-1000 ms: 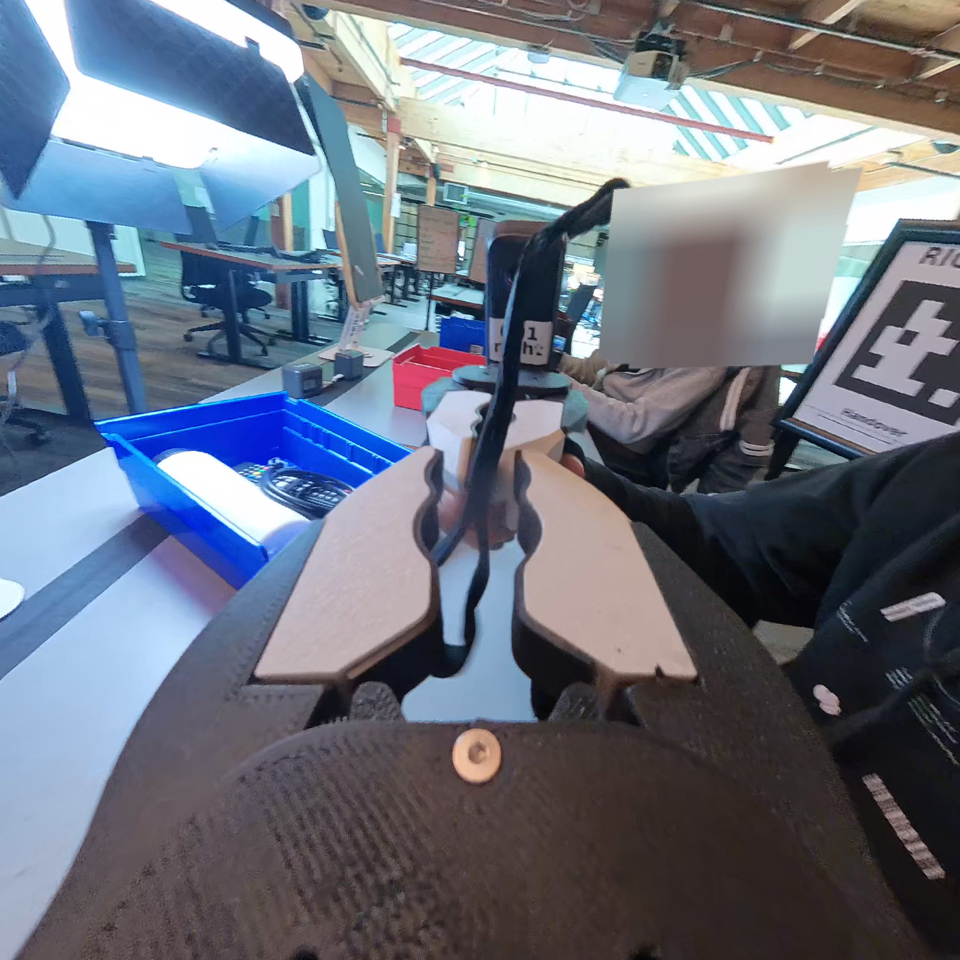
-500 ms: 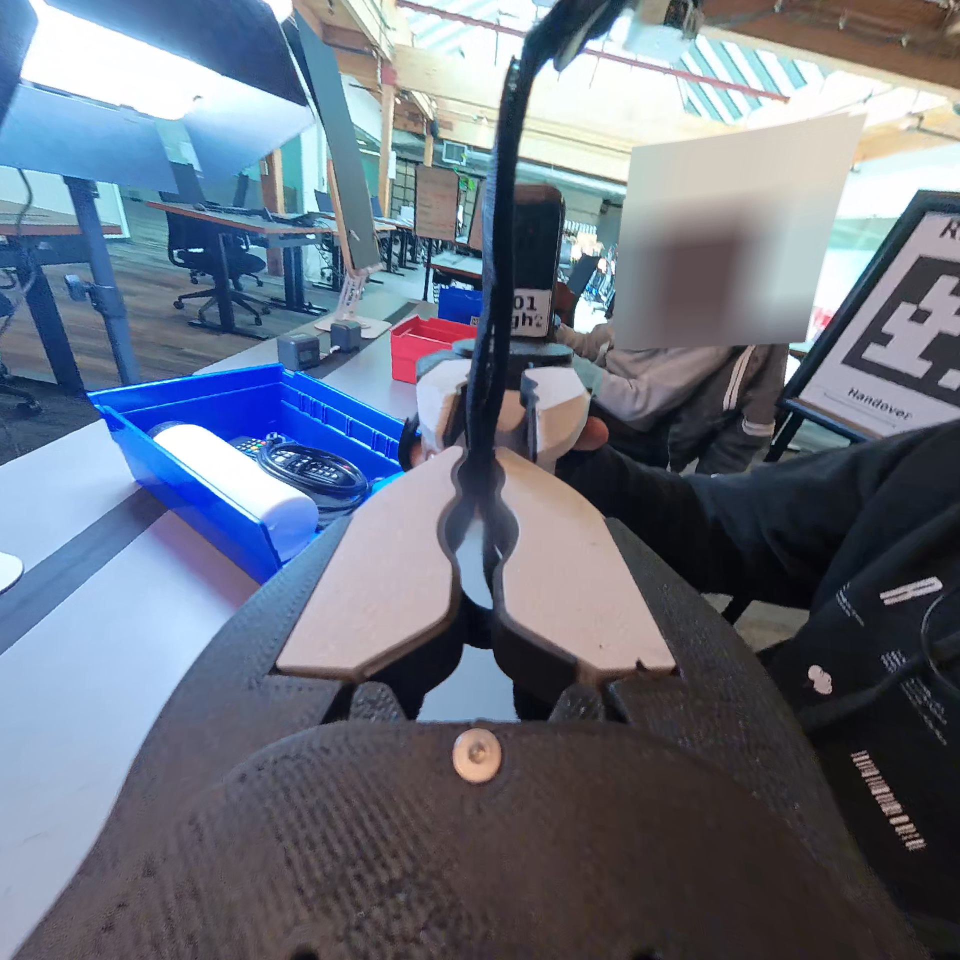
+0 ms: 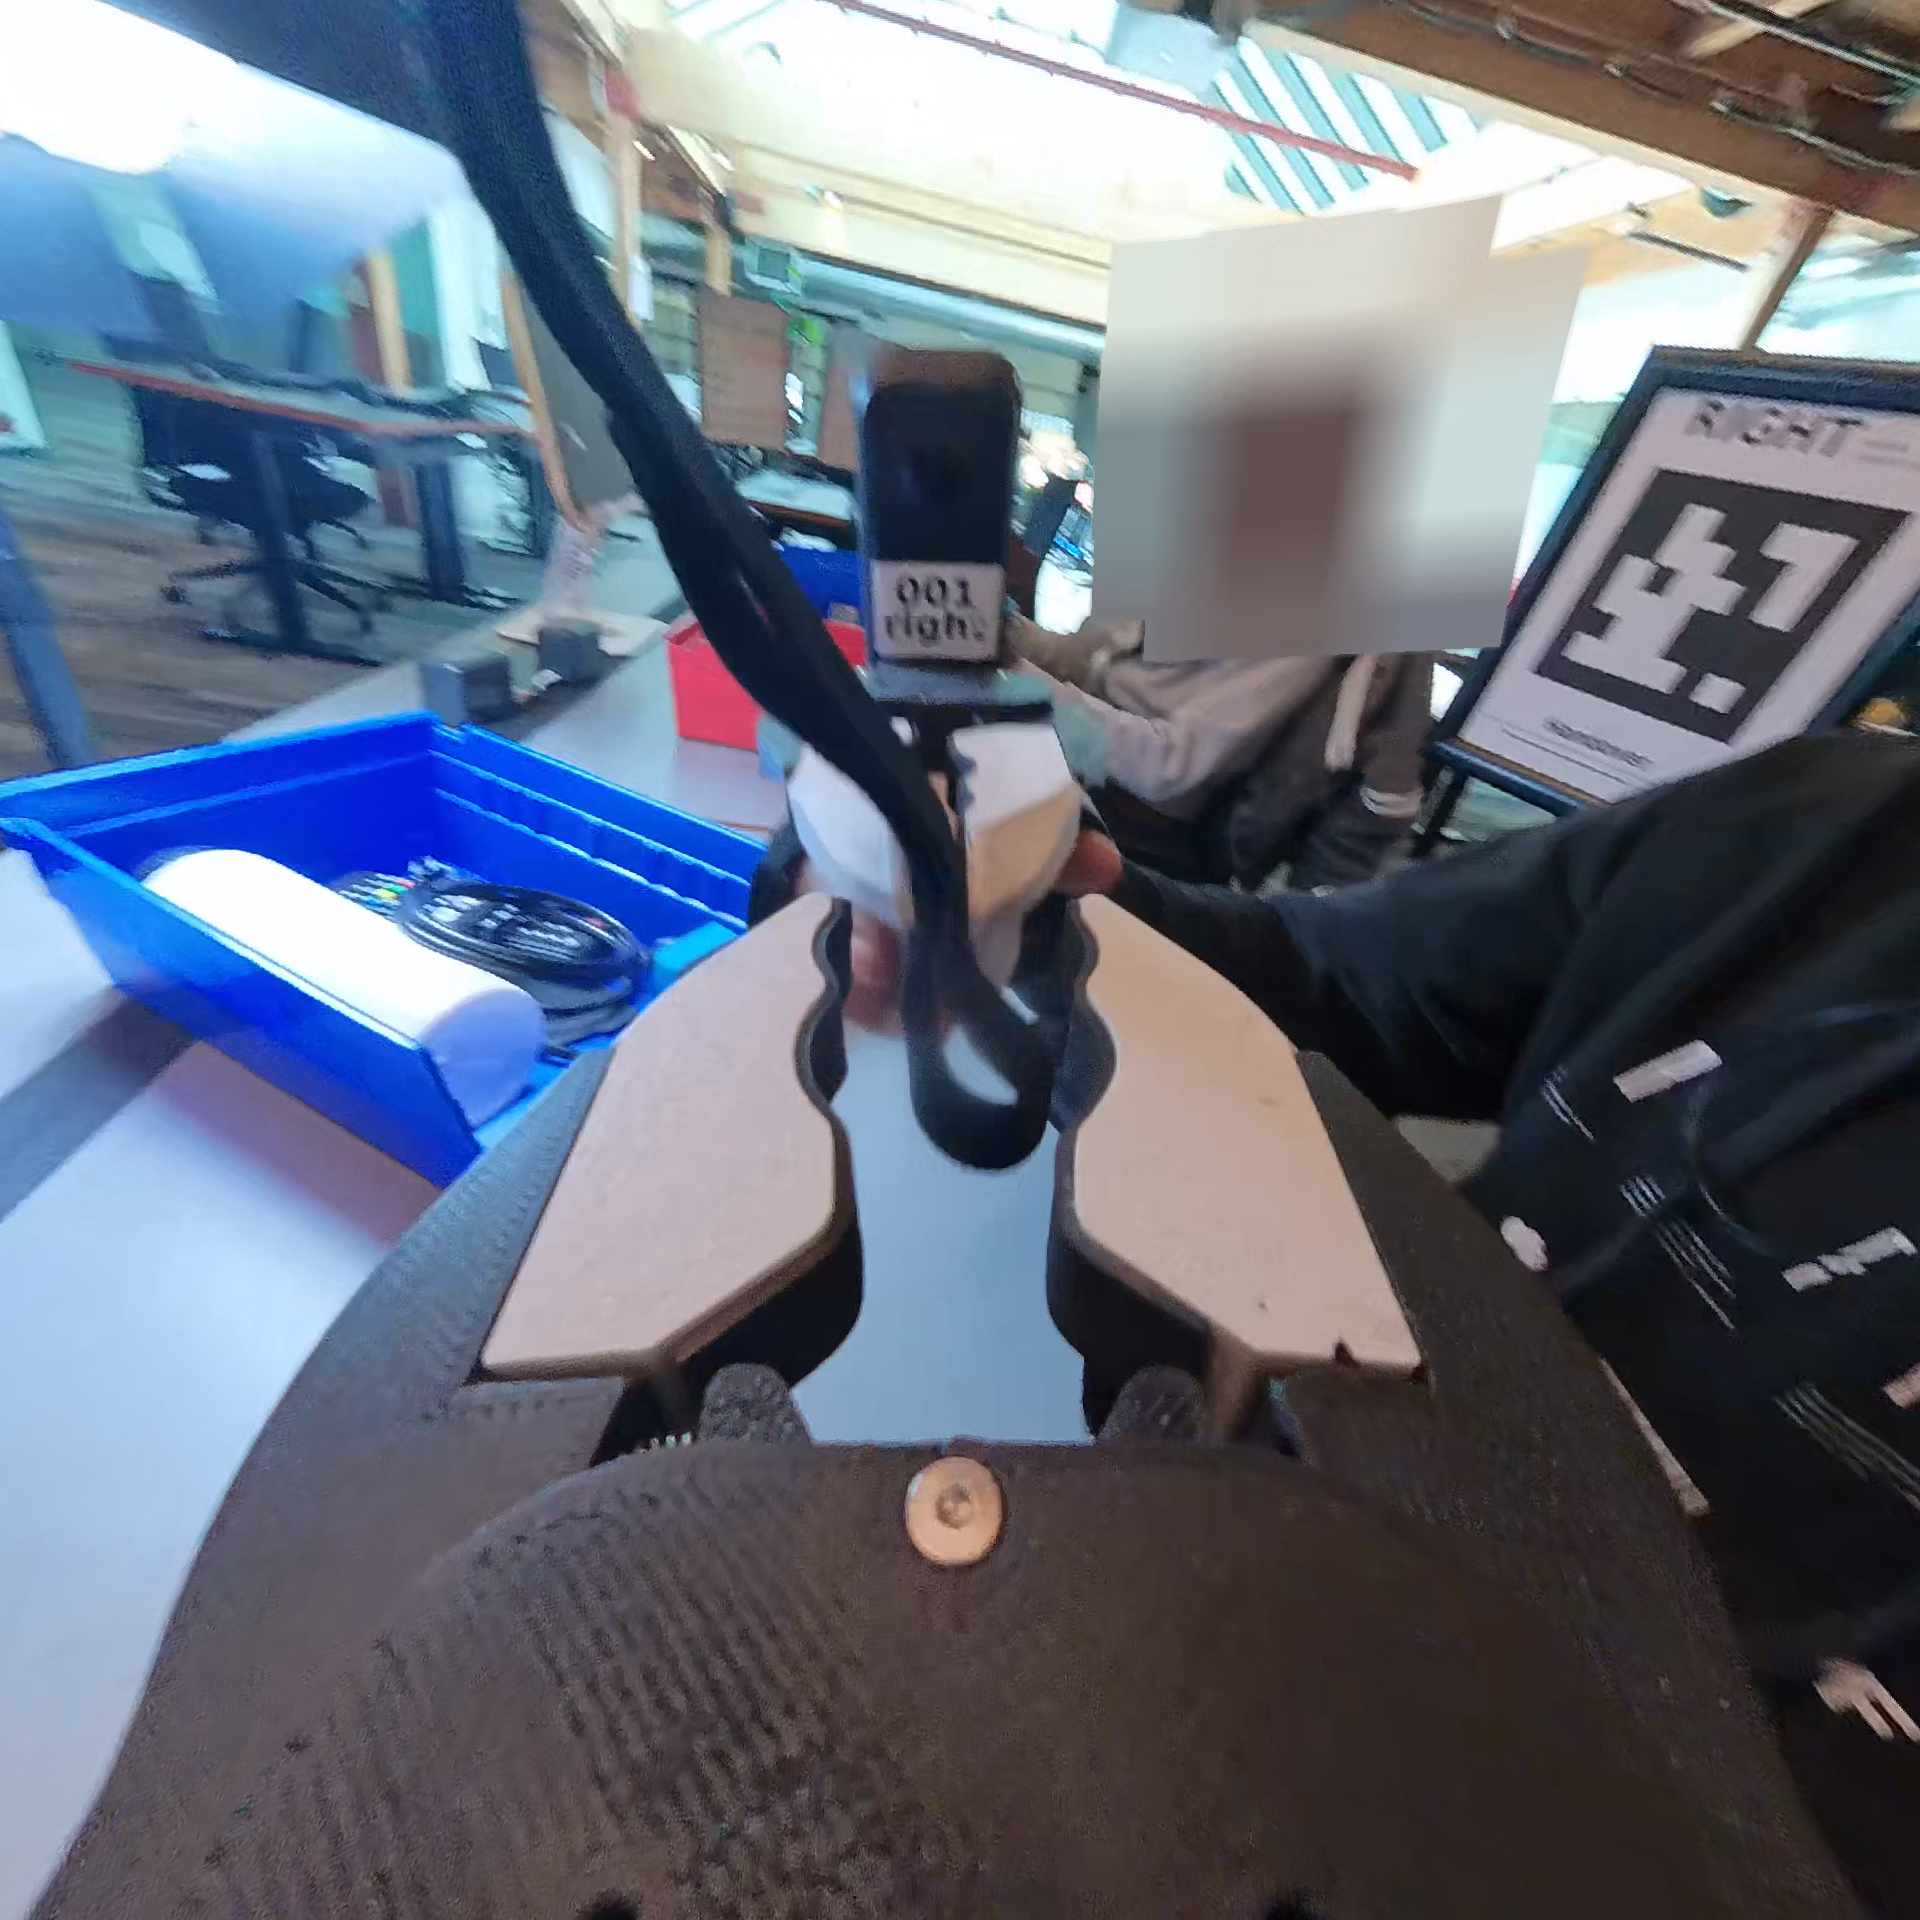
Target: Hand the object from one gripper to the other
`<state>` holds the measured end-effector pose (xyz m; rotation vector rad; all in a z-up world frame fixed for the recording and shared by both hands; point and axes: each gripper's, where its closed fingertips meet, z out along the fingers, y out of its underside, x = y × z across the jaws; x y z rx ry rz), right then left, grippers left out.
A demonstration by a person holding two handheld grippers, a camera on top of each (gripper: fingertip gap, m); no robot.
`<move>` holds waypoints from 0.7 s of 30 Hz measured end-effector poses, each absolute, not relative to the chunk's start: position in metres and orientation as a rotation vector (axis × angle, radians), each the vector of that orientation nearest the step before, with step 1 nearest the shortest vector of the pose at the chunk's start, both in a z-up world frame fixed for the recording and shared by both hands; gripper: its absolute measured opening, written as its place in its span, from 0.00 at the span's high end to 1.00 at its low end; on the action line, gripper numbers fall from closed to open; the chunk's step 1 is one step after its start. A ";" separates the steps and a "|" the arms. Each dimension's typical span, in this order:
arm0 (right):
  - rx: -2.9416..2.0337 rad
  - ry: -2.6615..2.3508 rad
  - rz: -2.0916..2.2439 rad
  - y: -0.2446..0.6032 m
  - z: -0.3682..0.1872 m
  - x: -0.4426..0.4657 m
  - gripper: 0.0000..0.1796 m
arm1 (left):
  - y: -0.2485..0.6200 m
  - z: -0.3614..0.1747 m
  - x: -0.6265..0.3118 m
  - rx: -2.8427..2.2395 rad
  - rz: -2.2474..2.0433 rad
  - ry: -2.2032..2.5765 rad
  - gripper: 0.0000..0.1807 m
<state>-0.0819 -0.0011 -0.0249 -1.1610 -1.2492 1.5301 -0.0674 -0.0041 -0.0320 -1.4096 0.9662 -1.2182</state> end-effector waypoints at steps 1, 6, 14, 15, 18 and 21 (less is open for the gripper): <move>-1.154 -1.237 1.554 -0.001 -0.022 -0.080 0.97 | -0.006 -0.038 -0.066 -1.419 -1.238 0.996 0.79; -1.153 -1.246 1.555 -0.002 -0.024 -0.081 0.97 | -0.001 -0.047 -0.056 -1.443 -1.215 1.000 0.91; -1.179 -1.224 1.466 0.010 -0.022 -0.077 0.81 | 0.012 -0.026 -0.071 -1.395 -1.135 0.862 0.97; -1.186 -1.229 1.450 0.012 -0.025 -0.078 0.81 | 0.015 -0.022 -0.075 -1.386 -1.129 0.833 0.97; -1.238 -1.257 1.405 0.012 -0.039 -0.087 0.83 | 0.017 -0.016 -0.079 -1.371 -1.116 0.797 0.97; -1.228 -1.248 1.349 0.012 -0.043 -0.093 0.95 | 0.019 -0.015 -0.078 -1.370 -1.099 0.772 0.97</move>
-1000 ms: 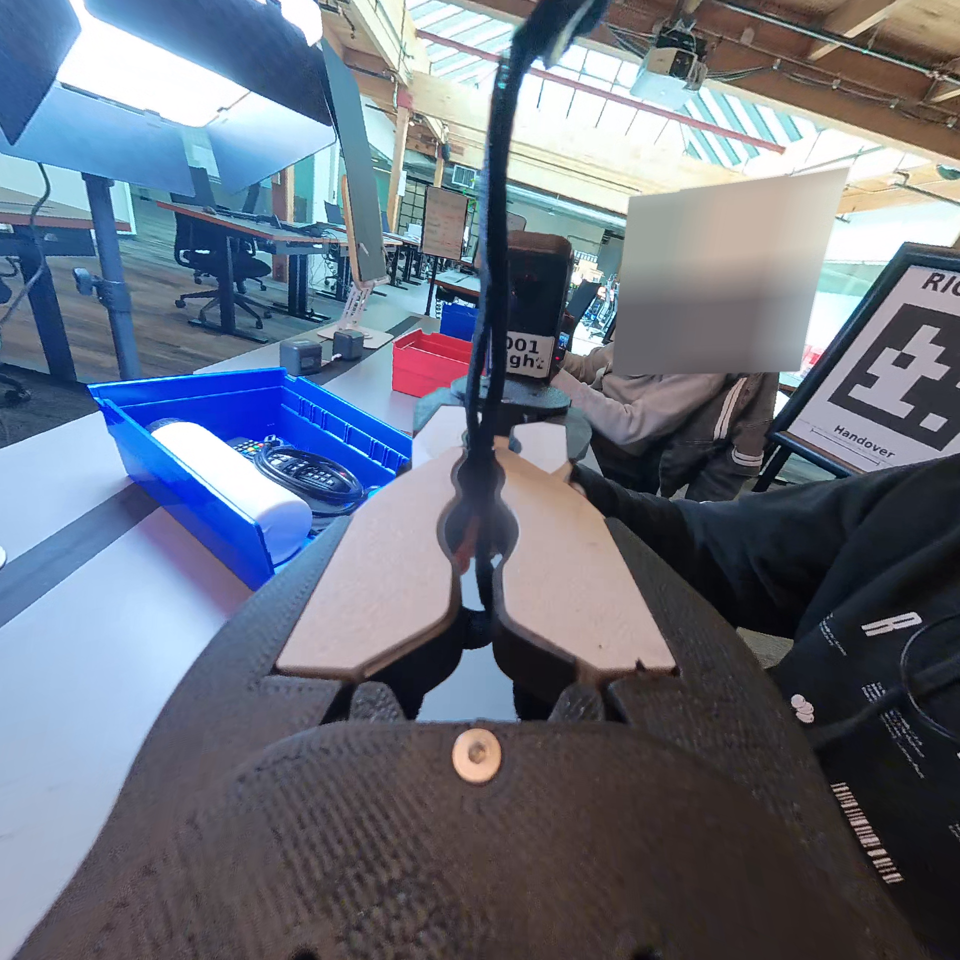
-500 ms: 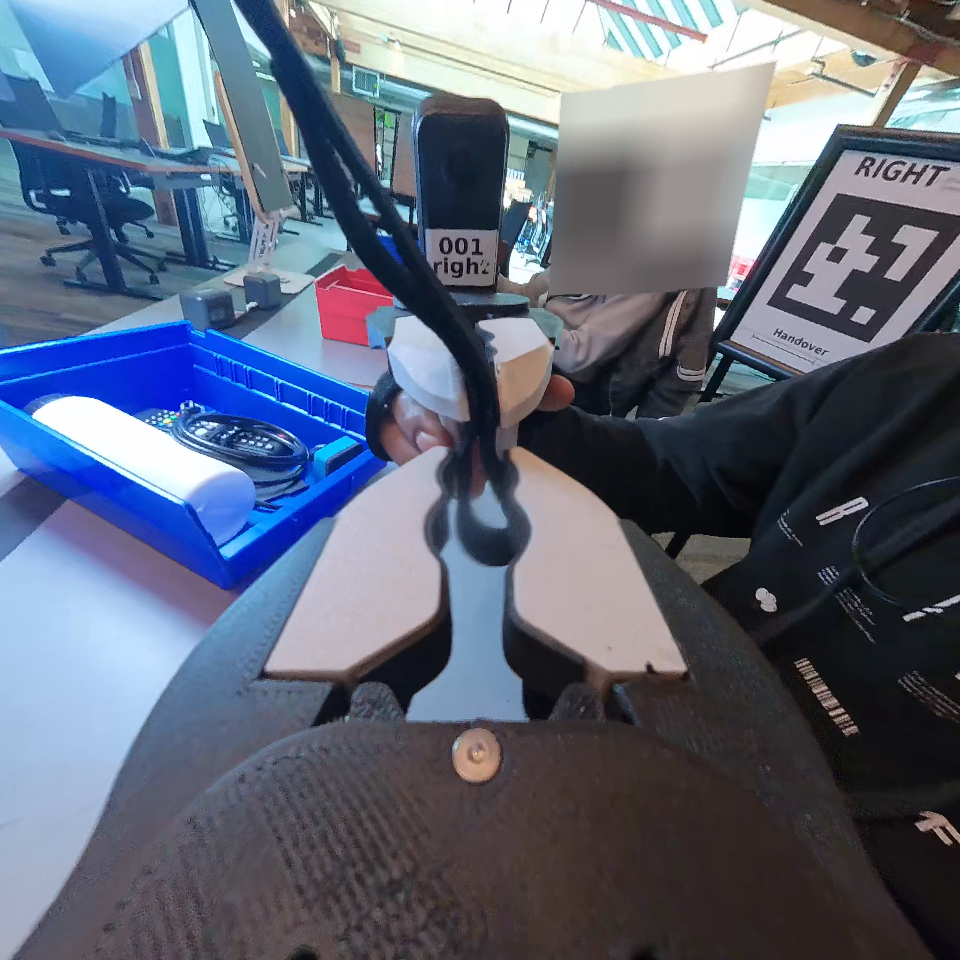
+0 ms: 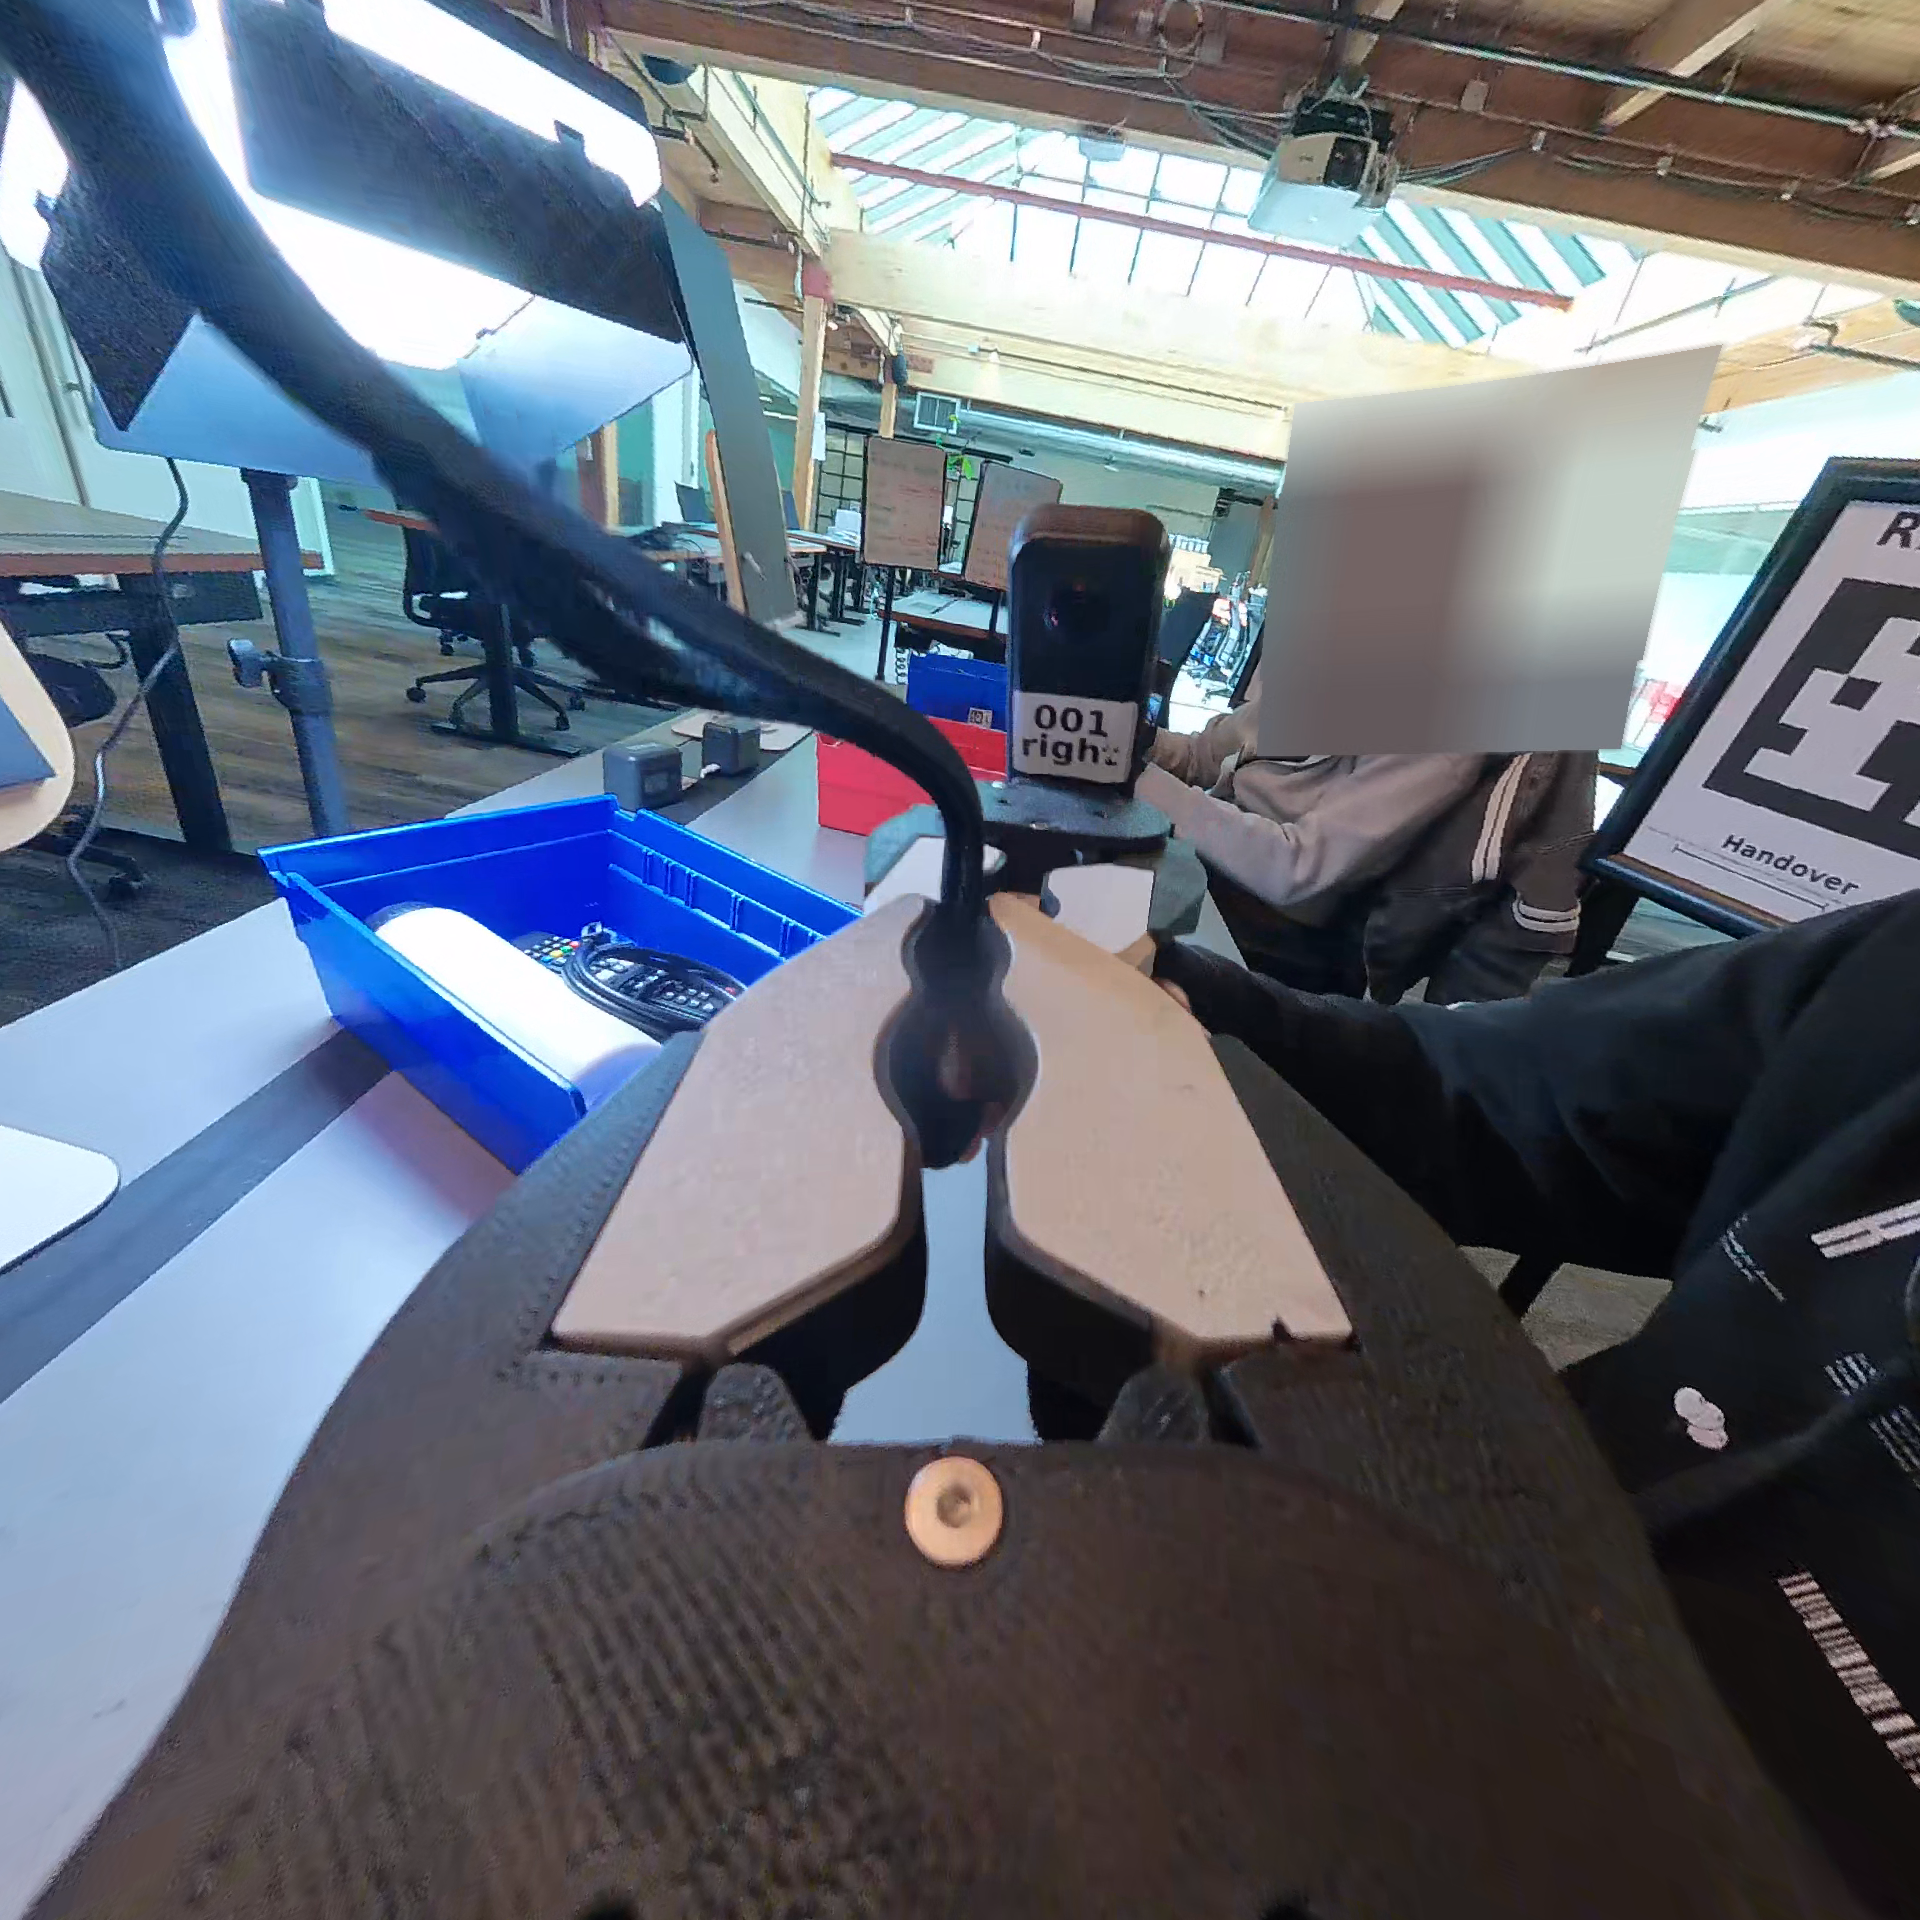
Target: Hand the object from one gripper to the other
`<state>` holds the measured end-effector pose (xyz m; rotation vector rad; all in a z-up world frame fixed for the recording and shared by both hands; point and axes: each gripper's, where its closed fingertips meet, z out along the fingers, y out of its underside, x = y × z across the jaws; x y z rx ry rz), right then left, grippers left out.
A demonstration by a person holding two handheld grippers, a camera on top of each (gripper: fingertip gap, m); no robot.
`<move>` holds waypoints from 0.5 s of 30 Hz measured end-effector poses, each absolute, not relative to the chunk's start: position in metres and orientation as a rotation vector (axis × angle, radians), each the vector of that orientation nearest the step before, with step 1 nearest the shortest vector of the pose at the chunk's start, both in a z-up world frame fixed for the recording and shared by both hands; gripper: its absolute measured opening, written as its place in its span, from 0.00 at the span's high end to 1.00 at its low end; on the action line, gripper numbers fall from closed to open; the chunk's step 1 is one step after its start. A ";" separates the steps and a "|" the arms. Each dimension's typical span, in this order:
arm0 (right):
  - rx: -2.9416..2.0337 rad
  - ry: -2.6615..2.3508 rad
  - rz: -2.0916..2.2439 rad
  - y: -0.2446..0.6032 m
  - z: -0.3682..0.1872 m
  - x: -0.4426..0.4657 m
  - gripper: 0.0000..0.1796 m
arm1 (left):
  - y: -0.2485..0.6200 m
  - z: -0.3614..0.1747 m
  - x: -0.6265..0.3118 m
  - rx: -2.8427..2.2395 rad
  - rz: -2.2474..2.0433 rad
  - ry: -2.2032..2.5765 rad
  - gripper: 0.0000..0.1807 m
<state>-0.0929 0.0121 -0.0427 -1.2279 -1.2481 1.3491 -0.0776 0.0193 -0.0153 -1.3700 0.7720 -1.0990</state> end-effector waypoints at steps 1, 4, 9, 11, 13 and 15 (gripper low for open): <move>-1.220 -1.252 1.354 0.011 -0.041 -0.092 0.97 | 0.019 -0.014 -0.078 -1.364 -1.100 0.768 0.97; -1.190 -1.241 1.368 0.010 -0.034 -0.088 0.97 | 0.011 -0.013 -0.074 -1.336 -1.121 0.815 0.85; -1.176 -1.223 1.422 0.009 -0.029 -0.085 0.97 | 0.009 -0.025 -0.069 -1.356 -1.110 0.886 0.87; -1.180 -1.242 1.436 0.008 -0.031 -0.084 0.97 | 0.010 -0.025 -0.070 -1.366 -1.126 0.870 0.88; -1.186 -1.252 1.429 0.009 -0.033 -0.083 0.95 | 0.011 -0.024 -0.071 -1.364 -1.131 0.865 0.96; -1.188 -1.267 1.377 0.012 -0.036 -0.082 0.93 | 0.014 -0.027 -0.071 -1.389 -1.111 0.860 0.97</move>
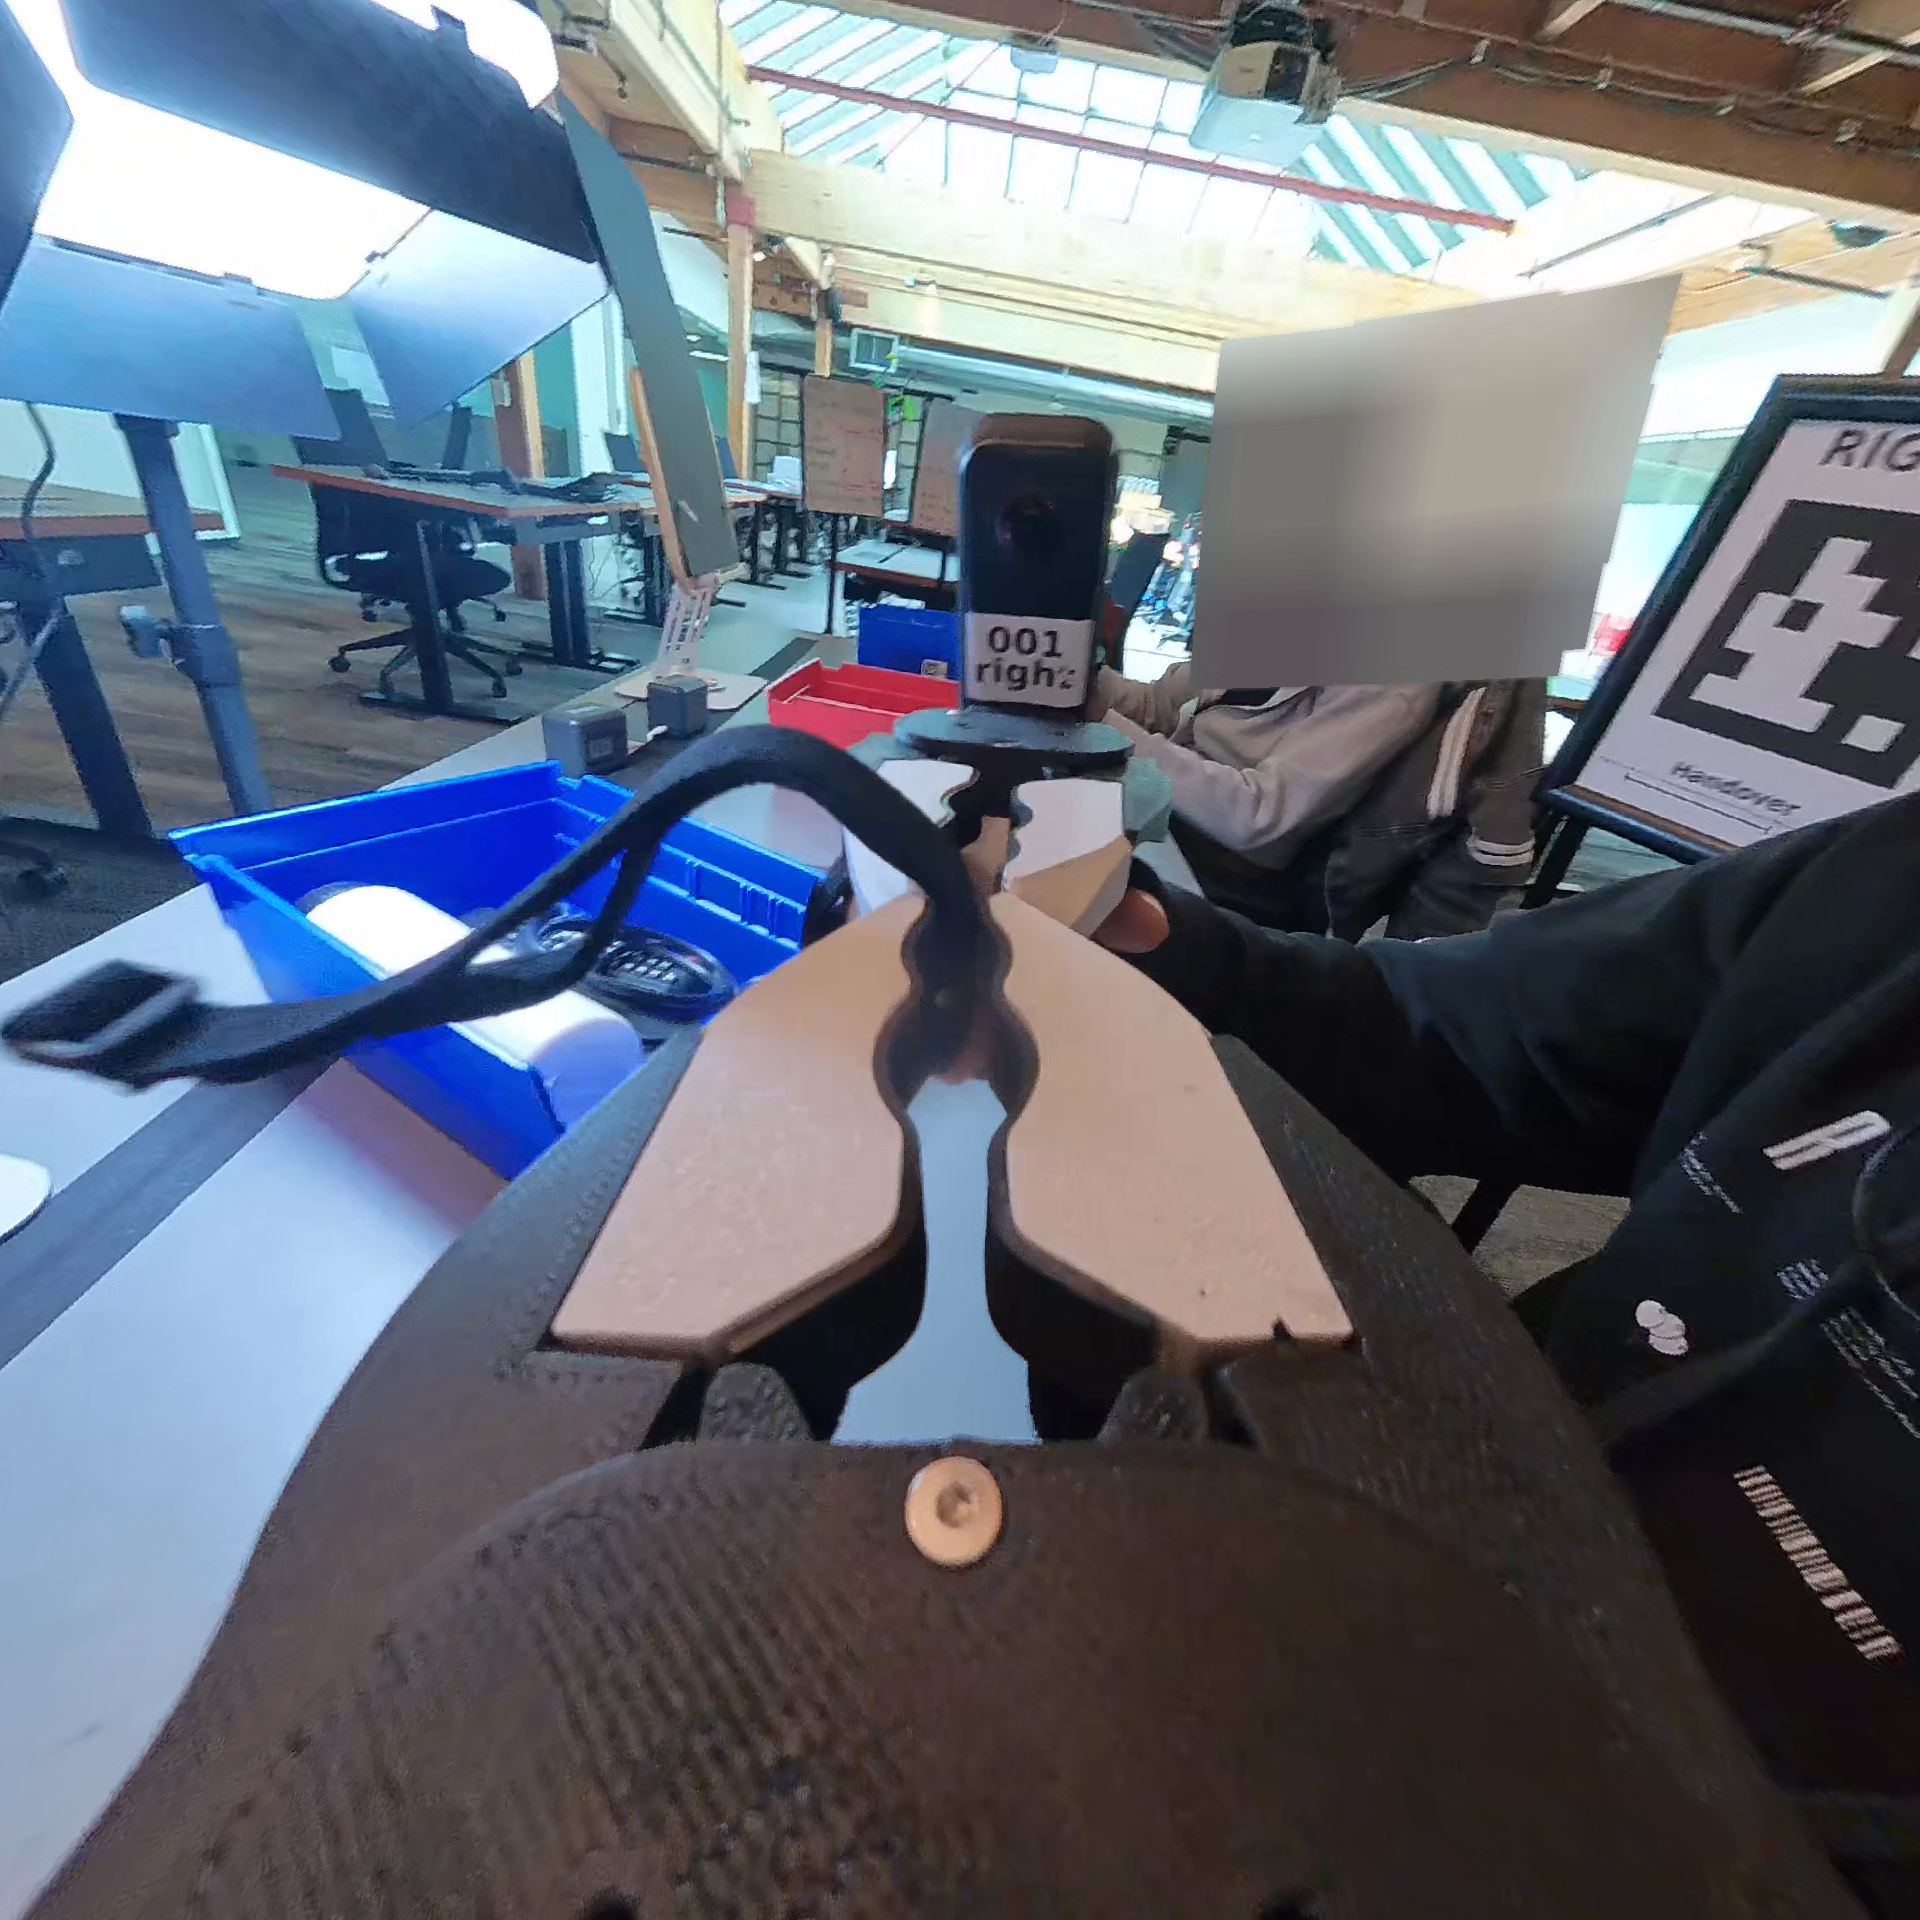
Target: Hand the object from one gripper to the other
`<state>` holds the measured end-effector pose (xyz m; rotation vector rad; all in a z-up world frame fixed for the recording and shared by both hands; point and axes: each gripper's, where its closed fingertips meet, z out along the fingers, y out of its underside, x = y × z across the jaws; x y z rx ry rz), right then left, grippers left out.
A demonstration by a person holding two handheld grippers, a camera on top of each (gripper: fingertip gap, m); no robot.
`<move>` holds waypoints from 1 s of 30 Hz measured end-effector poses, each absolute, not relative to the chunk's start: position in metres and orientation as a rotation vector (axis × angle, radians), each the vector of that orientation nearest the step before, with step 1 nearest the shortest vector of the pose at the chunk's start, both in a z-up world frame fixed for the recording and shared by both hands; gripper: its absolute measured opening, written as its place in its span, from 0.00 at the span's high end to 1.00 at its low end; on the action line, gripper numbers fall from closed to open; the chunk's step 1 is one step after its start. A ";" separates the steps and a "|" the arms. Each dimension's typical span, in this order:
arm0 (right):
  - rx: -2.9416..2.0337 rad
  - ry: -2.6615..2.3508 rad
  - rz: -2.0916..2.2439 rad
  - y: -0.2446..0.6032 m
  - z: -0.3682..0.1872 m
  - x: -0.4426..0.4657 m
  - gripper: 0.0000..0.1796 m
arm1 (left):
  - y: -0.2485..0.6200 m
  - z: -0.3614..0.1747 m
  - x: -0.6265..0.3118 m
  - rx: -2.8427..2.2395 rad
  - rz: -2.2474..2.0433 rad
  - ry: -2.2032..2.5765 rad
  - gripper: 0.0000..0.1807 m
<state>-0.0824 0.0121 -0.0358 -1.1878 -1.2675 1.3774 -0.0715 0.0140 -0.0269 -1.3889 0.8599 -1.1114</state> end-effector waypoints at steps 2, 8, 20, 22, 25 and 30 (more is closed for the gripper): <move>-1.179 -1.303 1.304 0.015 -0.037 -0.078 0.91 | 0.016 -0.028 -0.074 -1.418 -1.086 0.857 0.97; -1.115 -1.229 1.156 0.030 -0.012 -0.056 0.92 | 0.006 -0.028 -0.081 -1.452 -1.130 0.925 0.97; -0.906 -1.399 0.747 0.001 -0.030 -0.084 0.90 | 0.010 -0.008 -0.084 -1.396 -1.266 0.758 0.97; -0.896 -1.381 0.748 0.000 -0.031 -0.088 0.90 | 0.010 -0.006 -0.084 -1.391 -1.296 0.732 0.97; -0.883 -1.342 0.712 0.004 -0.030 -0.091 0.90 | 0.012 -0.004 -0.083 -1.392 -1.342 0.688 0.97; -0.908 -1.309 0.704 0.009 -0.032 -0.093 0.91 | 0.016 -0.005 -0.082 -1.411 -1.450 0.606 0.97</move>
